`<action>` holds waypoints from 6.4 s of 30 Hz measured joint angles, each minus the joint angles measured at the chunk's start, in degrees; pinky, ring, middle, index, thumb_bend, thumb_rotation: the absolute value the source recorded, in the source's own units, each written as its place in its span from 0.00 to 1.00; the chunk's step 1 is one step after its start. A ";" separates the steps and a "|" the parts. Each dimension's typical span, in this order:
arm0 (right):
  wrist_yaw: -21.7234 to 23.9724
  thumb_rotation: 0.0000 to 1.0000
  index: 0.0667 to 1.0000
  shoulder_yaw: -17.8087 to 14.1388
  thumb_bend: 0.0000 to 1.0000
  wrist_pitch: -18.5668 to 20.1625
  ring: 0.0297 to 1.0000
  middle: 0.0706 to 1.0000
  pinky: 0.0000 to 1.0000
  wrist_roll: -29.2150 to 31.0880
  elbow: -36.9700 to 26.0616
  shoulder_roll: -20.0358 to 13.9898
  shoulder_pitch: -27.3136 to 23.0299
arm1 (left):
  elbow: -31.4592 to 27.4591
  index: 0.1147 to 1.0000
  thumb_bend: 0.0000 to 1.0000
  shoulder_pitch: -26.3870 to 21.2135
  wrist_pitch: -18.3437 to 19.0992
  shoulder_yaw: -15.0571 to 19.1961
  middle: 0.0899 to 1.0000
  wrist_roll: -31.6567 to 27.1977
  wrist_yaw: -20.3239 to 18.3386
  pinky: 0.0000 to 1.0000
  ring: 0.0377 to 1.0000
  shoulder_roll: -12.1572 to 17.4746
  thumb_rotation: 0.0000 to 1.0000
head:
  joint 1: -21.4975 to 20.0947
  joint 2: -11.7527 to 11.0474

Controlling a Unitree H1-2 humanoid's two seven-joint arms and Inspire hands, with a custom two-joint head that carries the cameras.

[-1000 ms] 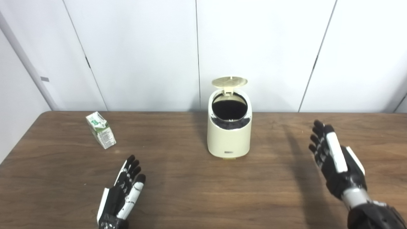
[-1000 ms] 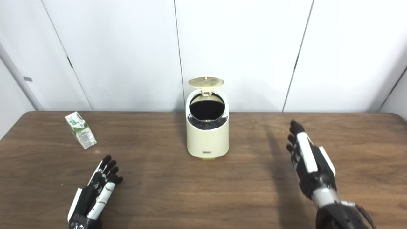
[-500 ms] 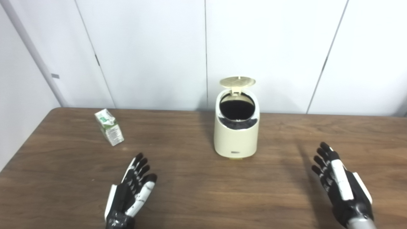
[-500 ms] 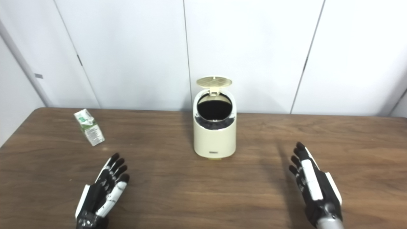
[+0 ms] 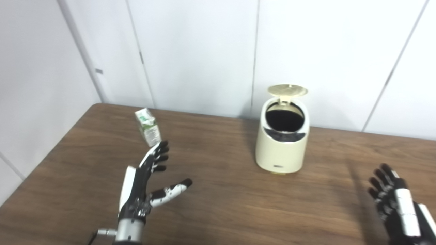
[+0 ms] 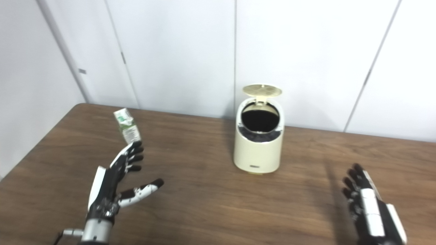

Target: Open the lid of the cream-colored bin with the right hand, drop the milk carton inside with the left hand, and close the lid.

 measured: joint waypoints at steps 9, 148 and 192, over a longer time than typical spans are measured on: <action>0.34 0.77 0.92 0.20 0.60 2.02 0.96 0.95 0.93 -0.39 -0.96 -0.03 0.01 | -1.03 0.88 0.84 -6.39 6.56 5.82 0.85 0.86 -0.53 0.66 0.79 4.20 0.05 | 1.49 -0.44; 2.79 0.81 0.96 0.37 0.51 5.82 0.94 0.96 0.83 0.20 -2.25 2.50 -0.30 | 49.85 0.41 0.49 -35.14 6.07 -1.01 0.45 -0.08 7.61 0.39 0.42 19.78 0.00 | 3.34 -0.26; 4.05 0.80 0.95 -0.17 0.46 5.09 0.94 0.95 0.82 -0.03 -0.41 4.23 -0.19 | 13.30 0.45 0.47 -27.93 4.15 -3.10 0.46 6.43 6.24 0.26 0.36 11.56 0.00 | -6.85 -3.08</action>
